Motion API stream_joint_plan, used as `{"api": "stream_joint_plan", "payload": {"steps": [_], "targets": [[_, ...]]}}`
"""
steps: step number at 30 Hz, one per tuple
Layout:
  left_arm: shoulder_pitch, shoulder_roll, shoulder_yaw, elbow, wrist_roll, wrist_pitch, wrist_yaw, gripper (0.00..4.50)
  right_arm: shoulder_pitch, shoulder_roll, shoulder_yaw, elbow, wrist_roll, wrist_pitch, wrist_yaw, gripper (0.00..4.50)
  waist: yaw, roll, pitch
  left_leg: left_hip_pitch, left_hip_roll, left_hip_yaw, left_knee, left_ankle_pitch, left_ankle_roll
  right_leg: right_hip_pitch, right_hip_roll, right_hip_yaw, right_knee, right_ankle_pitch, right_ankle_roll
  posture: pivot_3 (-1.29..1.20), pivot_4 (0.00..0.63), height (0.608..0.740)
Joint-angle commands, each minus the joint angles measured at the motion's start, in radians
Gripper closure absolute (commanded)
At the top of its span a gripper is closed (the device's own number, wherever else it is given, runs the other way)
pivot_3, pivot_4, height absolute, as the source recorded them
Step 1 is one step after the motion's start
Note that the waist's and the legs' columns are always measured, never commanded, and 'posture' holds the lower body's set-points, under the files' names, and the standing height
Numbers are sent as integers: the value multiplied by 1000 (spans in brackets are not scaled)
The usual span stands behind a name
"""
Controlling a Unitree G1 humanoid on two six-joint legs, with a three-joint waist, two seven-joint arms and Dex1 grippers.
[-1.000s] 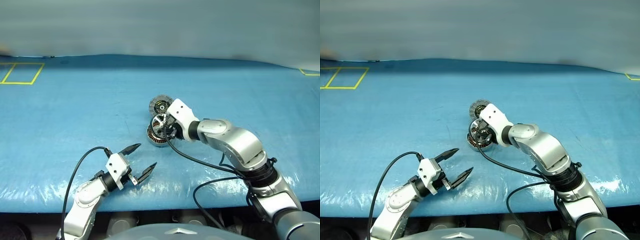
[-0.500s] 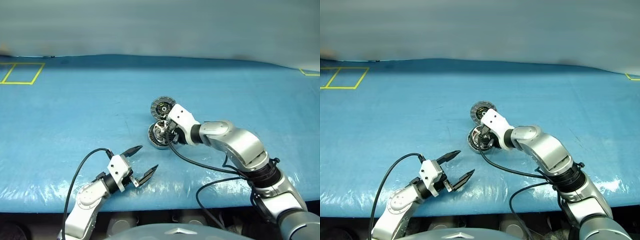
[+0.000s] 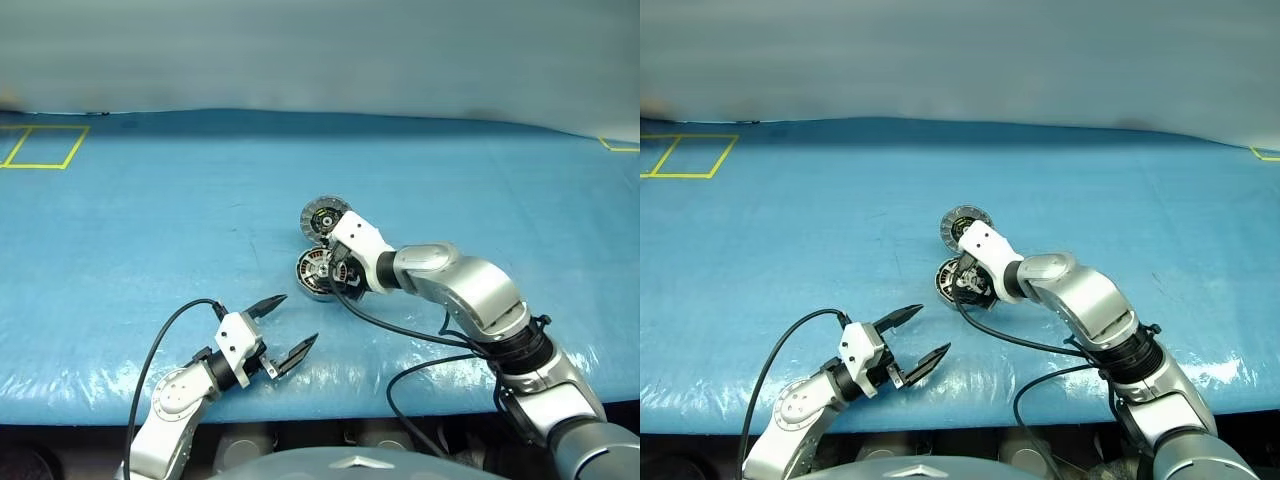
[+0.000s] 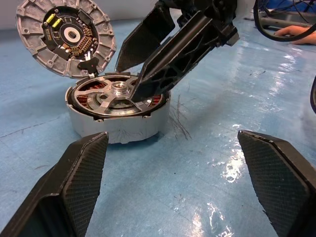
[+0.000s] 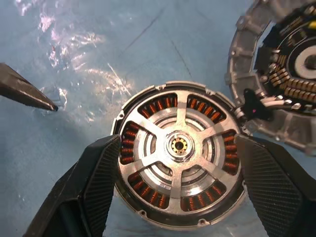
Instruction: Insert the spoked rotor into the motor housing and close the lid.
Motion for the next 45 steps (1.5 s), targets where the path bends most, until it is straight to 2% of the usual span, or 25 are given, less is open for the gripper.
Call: {"api": "stream_joint_plan", "payload": {"steps": [1, 6, 10, 15, 20, 22, 26, 30, 36, 41, 45], "targets": [[6, -3, 1, -14, 0, -15, 5, 0, 5, -121, -72, -94, 23, 18, 52, 1534, 2, 0, 0, 0, 0, 0, 0, 0, 0, 0, 0, 0, 0, 0, 0, 0, 150, 740], [5, -28, 6, 0, 37, -49, 53, 0, -51, -272, -32, 4, -51, -23, 72, 3233, -5, 0, 0, 1, 0, 1, 0, 0, 1, 0, -1, 0, 0, -1, -1, 0, 150, 740], [3, -48, -5, 6, 56, -64, 76, 0, -127, -235, 23, 206, -156, -189, 60, 4490, -12, 0, 0, 2, 0, 2, 0, 0, 0, 0, 0, 1, 1, -2, -6, 0, 150, 740], [3, -64, -17, 18, 74, -101, 88, 0, -238, -97, 79, 620, -311, -541, 43, 4490, -12, 0, 0, 2, -1, 3, 0, 1, -1, 0, 2, 1, 1, 1, -2, 0, 150, 740], [6, -65, -26, 24, 84, -117, 94, 0, -332, 65, 12, 984, -303, -877, 124, 4490, -10, 0, 0, 1, -1, 6, 0, 1, -1, -1, 2, 2, 0, 2, 0, 0, 150, 740], [11, -62, -32, 26, 87, -123, 92, 0, -368, 128, -46, 1103, -259, -935, 170, 4490, -10, 1, 0, 1, 0, 6, 0, 1, -1, -1, 2, 2, 0, 2, 0, 0, 150, 740], [19, -63, -38, 30, 87, -131, 91, 0, -416, 201, -143, 1236, -167, -921, 340, 4490, -7, 1, 1, 1, 2, 6, -1, 1, 0, -1, 2, 2, 0, 3, 1, 0, 150, 740], [33, -67, -41, 31, 79, -135, 91, 0, -446, 223, -187, 1279, -93, -769, 545, 4490, -6, 2, 1, 1, 2, 7, -1, 1, 0, -1, 1, 2, 0, 3, 1, 0, 150, 740], [48, -67, -40, 26, 70, -131, 90, 0, -403, 208, -166, 1194, -70, -615, 724, 4490, -6, 3, 2, 2, 3, 6, -1, 1, 0, -1, 1, 2, 1, 3, 1, 0, 150, 740], [52, -62, -41, 19, 56, -122, 81, 0, -319, 203, -148, 1057, -73, -545, 750, 4490, -5, 3, 1, 2, 2, 6, -1, 1, 0, -1, 1, 2, 1, 3, 1, 0, 150, 740], [45, -56, -43, 11, 45, -104, 70, 0, -206, 210, -150, 911, -64, -492, 700, 4490, -3, 3, 1, 2, 2, 6, -1, 1, 0, -1, 1, 2, 1, 3, 1, 0, 150, 740]]}}
